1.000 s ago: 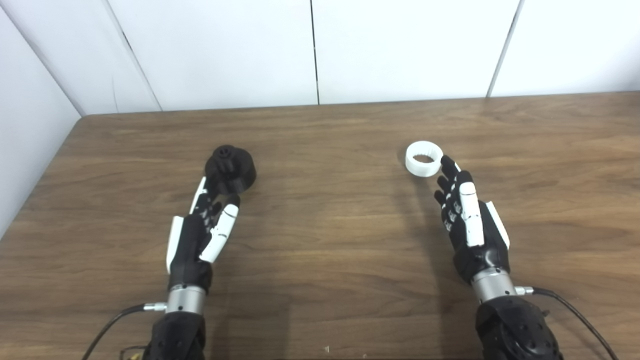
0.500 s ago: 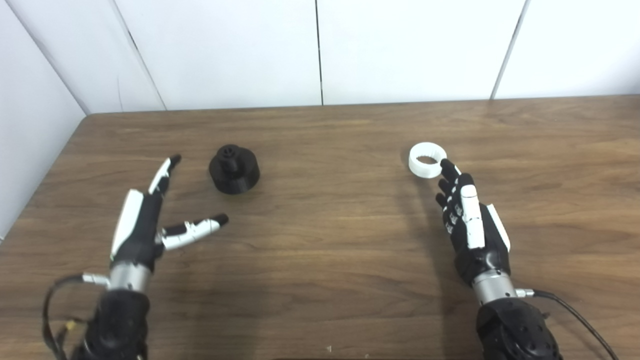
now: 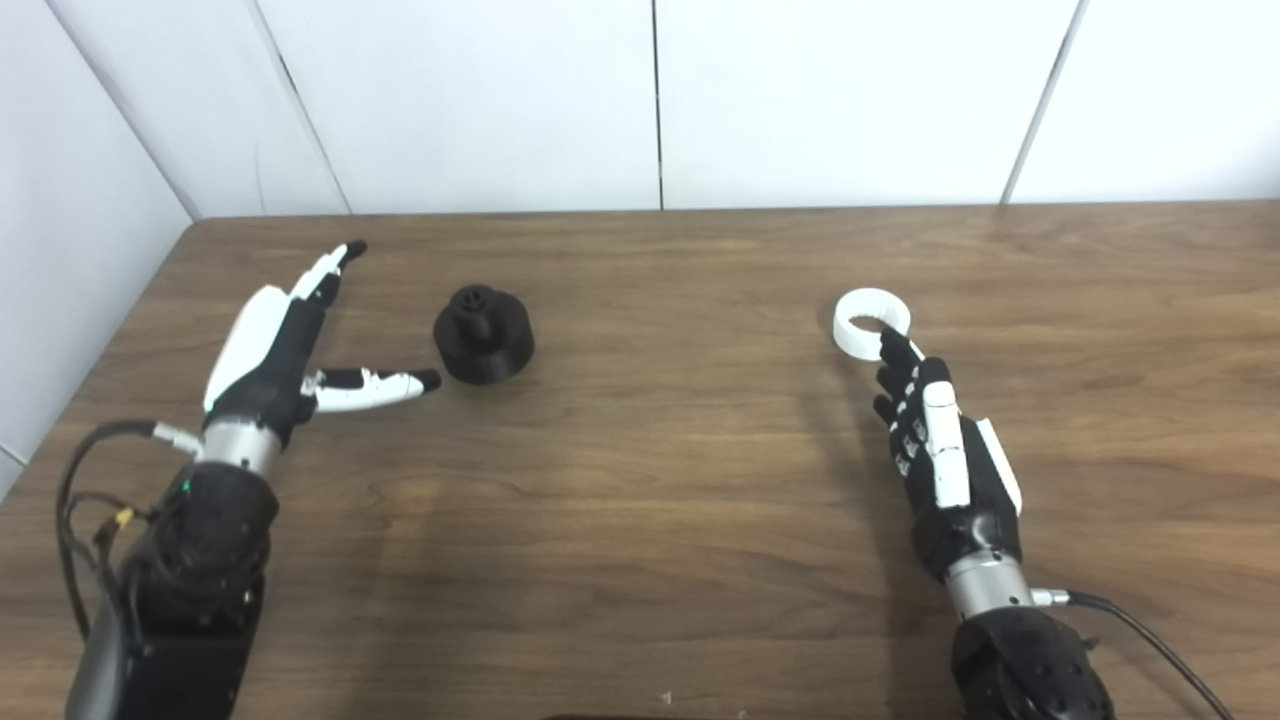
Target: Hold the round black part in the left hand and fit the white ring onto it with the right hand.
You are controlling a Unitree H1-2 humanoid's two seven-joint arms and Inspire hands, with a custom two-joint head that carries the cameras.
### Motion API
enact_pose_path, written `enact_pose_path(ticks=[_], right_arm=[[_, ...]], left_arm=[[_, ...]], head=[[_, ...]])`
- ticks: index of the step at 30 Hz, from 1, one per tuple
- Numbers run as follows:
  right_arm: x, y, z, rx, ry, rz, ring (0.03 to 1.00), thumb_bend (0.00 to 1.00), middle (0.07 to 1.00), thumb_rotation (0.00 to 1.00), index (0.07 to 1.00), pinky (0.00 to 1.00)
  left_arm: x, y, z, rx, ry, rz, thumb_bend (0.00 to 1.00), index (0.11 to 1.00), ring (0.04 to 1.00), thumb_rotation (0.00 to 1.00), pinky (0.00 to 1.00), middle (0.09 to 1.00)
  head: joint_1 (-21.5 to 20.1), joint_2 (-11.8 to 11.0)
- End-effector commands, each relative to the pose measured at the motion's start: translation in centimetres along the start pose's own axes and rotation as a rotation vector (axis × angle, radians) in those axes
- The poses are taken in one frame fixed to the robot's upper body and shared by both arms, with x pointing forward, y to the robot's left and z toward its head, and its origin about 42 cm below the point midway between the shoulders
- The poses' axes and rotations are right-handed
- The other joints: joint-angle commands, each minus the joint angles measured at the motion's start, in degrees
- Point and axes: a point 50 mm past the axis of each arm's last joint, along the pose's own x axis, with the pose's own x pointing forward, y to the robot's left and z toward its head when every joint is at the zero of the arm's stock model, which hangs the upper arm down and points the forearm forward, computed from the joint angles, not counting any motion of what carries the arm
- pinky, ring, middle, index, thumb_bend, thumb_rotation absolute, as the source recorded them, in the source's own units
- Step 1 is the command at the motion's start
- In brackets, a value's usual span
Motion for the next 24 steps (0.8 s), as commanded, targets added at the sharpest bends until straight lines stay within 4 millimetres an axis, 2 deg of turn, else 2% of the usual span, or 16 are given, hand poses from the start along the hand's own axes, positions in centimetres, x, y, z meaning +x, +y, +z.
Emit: enact_pose_path(ticks=[1, 11, 15, 24], right_arm=[[-0.8, 0.1, 0.2, 0.005, -0.043, -0.006, 0.983, 0.53, 0.97, 1.0, 0.924, 0.98], [-0.8, 0.1, 0.2, 0.02, -0.052, -0.022, 0.968, 0.53, 0.956, 1.0, 0.914, 0.98], [-0.9, 0.1, 0.3, 0.02, -0.053, -0.021, 0.97, 0.52, 0.958, 1.0, 0.918, 0.98], [-0.9, 0.0, 0.4, 0.018, -0.059, -0.027, 0.968, 0.51, 0.954, 1.0, 0.916, 0.98]], left_arm=[[1.7, 2.4, 1.2, 0.062, -0.028, 0.022, 1.0, 0.964, 1.0, 0.24, 1.0, 1.0], [5.3, 3.3, 0.6, 0.108, 0.036, -0.081, 1.0, 0.957, 1.0, 0.22, 1.0, 1.0], [6.2, 3.5, 0.5, 0.122, 0.045, -0.095, 1.0, 0.912, 1.0, 0.2, 1.0, 1.0], [7.1, 3.1, 0.5, 0.177, 0.078, -0.147, 1.0, 0.909, 1.0, 0.23, 1.0, 0.99]], head=[[-0.1, 0.0], [-0.5, 0.0], [-0.5, 0.1], [-0.6, 0.4]])
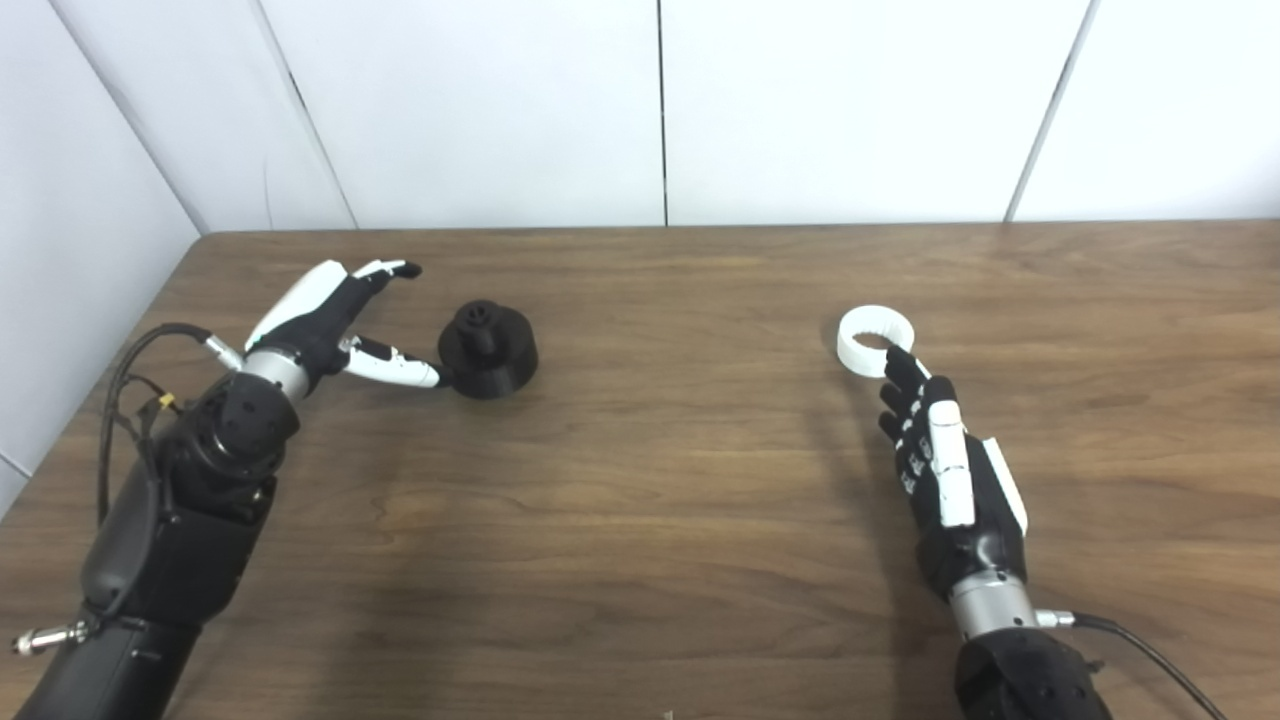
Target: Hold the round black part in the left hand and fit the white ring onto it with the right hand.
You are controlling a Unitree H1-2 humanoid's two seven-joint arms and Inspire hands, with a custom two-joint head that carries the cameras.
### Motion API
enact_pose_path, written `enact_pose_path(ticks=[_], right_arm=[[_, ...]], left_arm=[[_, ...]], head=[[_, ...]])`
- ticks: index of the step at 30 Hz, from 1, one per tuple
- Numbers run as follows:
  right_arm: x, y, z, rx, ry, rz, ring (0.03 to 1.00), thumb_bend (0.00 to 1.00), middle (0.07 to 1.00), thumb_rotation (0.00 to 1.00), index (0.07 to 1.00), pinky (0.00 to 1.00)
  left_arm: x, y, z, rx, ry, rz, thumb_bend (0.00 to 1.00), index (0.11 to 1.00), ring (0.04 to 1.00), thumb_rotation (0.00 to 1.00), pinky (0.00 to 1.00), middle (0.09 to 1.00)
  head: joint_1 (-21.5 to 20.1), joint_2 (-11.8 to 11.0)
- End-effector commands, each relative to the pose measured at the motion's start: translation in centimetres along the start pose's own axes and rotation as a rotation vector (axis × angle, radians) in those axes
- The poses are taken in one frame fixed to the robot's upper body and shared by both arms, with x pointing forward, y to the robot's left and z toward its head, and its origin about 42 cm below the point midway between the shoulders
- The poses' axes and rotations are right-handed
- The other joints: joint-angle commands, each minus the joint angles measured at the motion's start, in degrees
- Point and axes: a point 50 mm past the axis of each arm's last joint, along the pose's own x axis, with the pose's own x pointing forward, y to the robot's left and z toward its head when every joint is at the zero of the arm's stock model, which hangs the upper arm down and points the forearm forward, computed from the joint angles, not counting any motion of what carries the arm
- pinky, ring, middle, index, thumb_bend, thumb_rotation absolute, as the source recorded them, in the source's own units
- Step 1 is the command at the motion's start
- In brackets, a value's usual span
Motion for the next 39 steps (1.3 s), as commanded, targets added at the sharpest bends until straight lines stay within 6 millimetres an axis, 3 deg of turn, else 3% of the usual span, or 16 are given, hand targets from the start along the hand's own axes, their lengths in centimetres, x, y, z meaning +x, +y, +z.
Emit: enact_pose_path(ticks=[1, 19, 39], right_arm=[[-0.9, 0.0, 0.4, 0.02, -0.05, -0.013, 0.967, 0.51, 0.953, 1.0, 0.915, 0.98], [-0.8, -0.3, 0.5, 0.025, -0.045, -0.017, 0.963, 0.55, 0.951, 1.0, 0.913, 0.99], [-1.0, -0.5, 0.5, 0.017, -0.049, -0.024, 0.962, 0.56, 0.953, 1.0, 0.911, 0.99]], left_arm=[[0.4, 2.7, 0.9, 0.058, -0.009, 0.052, 1.0, 0.912, 1.0, 0.23, 1.0, 0.993], [0.4, 1.4, 1.3, 0.073, -0.018, -0.011, 1.0, 0.953, 1.0, 0.25, 0.98, 1.0], [1.3, -0.3, 1.8, 0.106, -0.011, -0.064, 1.0, 0.906, 1.0, 0.23, 1.0, 1.0]], head=[[0.1, 0.1], [0.0, 0.5], [-0.6, 0.6]])
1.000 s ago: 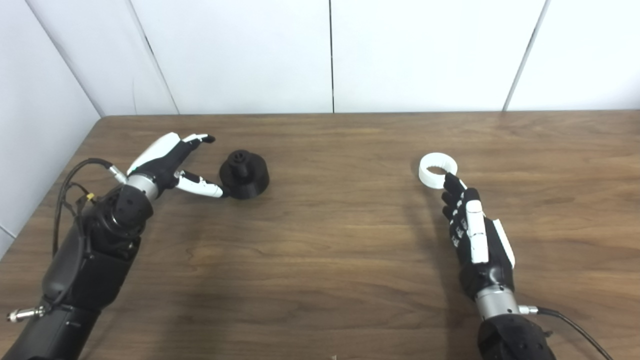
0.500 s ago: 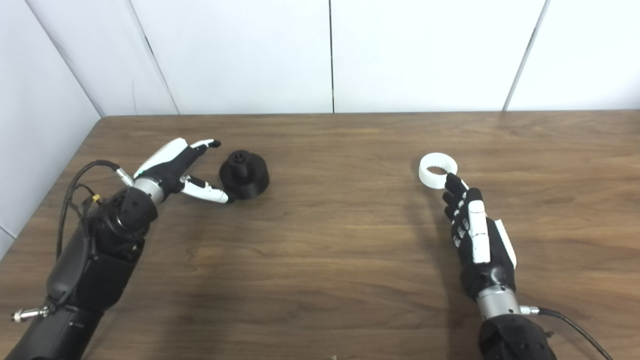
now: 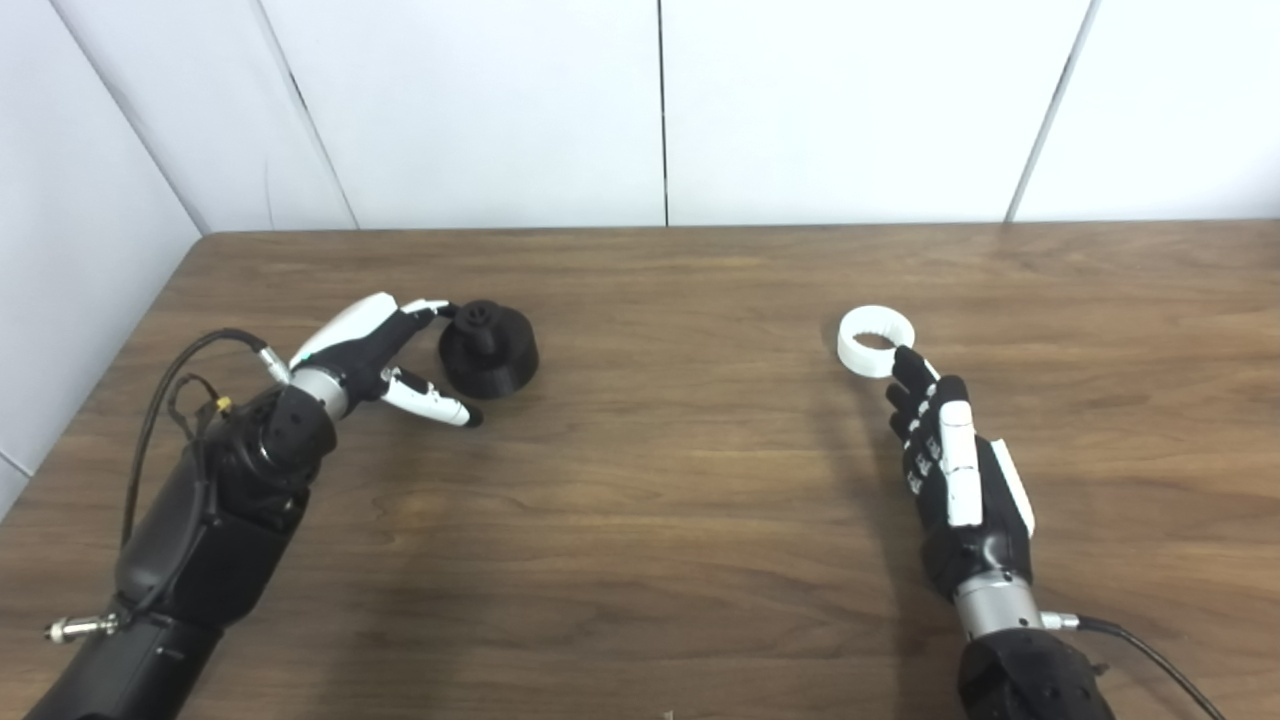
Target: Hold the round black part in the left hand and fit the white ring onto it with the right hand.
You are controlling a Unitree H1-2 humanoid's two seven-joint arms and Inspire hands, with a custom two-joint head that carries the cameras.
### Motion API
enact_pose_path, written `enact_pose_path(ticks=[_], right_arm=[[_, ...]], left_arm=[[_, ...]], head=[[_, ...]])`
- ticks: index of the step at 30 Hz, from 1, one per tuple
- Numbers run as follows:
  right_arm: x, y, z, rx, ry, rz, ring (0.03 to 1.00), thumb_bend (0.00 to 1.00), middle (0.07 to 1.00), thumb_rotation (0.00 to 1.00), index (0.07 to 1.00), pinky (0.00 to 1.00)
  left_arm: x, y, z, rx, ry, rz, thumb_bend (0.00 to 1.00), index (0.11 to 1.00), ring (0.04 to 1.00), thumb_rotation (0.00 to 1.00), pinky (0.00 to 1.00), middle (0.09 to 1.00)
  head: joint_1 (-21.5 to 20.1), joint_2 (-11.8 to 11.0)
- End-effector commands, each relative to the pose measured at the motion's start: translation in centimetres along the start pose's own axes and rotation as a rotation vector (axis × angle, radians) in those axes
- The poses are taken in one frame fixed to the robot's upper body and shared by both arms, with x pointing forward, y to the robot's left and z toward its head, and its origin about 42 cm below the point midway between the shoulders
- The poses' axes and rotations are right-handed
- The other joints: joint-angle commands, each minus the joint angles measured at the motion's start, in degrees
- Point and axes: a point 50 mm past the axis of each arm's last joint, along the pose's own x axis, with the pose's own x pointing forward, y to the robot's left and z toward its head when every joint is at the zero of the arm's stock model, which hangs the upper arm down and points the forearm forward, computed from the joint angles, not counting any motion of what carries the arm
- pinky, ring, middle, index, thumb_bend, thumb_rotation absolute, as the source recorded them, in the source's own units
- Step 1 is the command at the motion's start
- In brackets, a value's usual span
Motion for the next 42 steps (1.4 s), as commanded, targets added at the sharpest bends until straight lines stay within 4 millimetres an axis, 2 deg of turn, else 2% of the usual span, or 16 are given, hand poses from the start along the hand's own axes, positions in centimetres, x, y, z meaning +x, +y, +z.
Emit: enact_pose_path(ticks=[1, 15, 28, 42], right_arm=[[-1.0, -0.2, 0.5, 0.0, -0.05, -0.007, 0.963, 0.56, 0.953, 1.0, 0.912, 0.99], [-1.6, -0.1, 0.6, -0.01, -0.049, -0.015, 0.958, 0.53, 0.946, 1.0, 0.899, 0.97], [-1.7, -0.3, 0.4, -0.034, -0.048, -0.011, 0.954, 0.55, 0.945, 1.0, 0.884, 0.97], [-2.0, -0.4, 0.1, -0.056, -0.06, 0.005, 0.929, 0.54, 0.916, 1.0, 0.855, 0.94]], left_arm=[[0.4, 2.6, 0.9, 0.017, -0.018, 0.057, 1.0, 0.906, 1.0, 0.23, 1.0, 1.0], [0.9, 2.1, 1.9, 0.029, -0.027, 0.055, 1.0, 0.89, 1.0, 0.21, 1.0, 1.0], [1.6, 1.9, 1.8, 0.017, -0.028, 0.052, 1.0, 0.9, 1.0, 0.21, 1.0, 1.0], [2.3, 1.6, 2.1, 0.031, -0.036, 0.069, 1.0, 0.909, 1.0, 0.26, 1.0, 1.0]], head=[[0.1, 0.0], [-1.0, -0.4], [-1.2, -0.7], [-1.2, -1.2]])
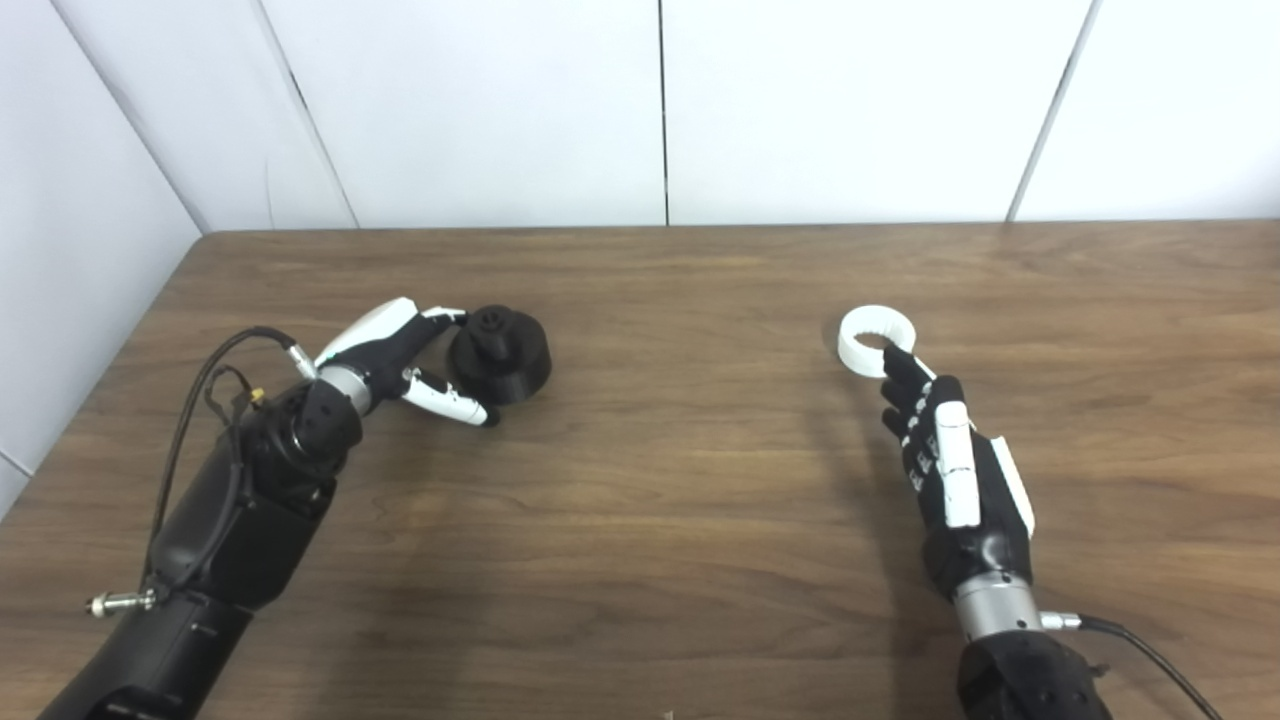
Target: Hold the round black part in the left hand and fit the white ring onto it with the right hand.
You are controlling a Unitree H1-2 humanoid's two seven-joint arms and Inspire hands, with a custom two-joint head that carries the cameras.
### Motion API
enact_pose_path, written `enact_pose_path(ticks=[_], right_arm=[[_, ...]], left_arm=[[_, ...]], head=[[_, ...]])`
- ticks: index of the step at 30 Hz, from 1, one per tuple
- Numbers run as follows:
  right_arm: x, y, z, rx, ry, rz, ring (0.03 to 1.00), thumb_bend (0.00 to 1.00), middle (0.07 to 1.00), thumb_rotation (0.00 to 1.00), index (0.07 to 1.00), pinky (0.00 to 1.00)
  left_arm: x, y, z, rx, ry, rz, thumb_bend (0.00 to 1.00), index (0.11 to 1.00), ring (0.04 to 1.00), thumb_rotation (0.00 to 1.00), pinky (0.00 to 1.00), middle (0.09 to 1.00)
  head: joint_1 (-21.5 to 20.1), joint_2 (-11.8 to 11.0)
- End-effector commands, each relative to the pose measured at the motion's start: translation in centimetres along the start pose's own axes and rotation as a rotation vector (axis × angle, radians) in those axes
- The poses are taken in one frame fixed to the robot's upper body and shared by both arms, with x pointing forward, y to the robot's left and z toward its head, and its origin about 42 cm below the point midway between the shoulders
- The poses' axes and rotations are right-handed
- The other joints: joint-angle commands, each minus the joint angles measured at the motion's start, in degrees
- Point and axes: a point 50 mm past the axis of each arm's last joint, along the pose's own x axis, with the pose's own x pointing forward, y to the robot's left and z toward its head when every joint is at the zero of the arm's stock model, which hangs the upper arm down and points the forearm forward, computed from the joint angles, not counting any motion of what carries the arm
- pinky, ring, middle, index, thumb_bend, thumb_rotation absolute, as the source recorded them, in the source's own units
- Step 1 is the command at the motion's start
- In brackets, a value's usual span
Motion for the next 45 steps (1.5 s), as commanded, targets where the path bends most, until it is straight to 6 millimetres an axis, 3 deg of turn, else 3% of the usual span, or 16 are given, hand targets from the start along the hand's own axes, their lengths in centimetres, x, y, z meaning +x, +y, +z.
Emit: enact_pose_path(ticks=[1, 45], right_arm=[[-1.69, -0.53, -0.07, -0.016, -0.03, -0.001, 0.926, 0.54, 0.914, 1.0, 0.852, 0.94], [-1.58, -1.03, -0.22, -0.044, -0.026, -0.006, 0.925, 0.56, 0.902, 1.0, 0.857, 0.95]], left_arm=[[0.21, 2.87, 1.5, 0.036, -0.047, 0.101, 0.99, 0.909, 1.0, 0.26, 1.0, 1.0], [0.96, 2.14, 1.9, 0.052, -0.053, 0.125, 0.79, 0.82, 1.0, 0.33, 0.96, 0.968]], head=[[0.1, 0.0], [0.1, -0.4]])
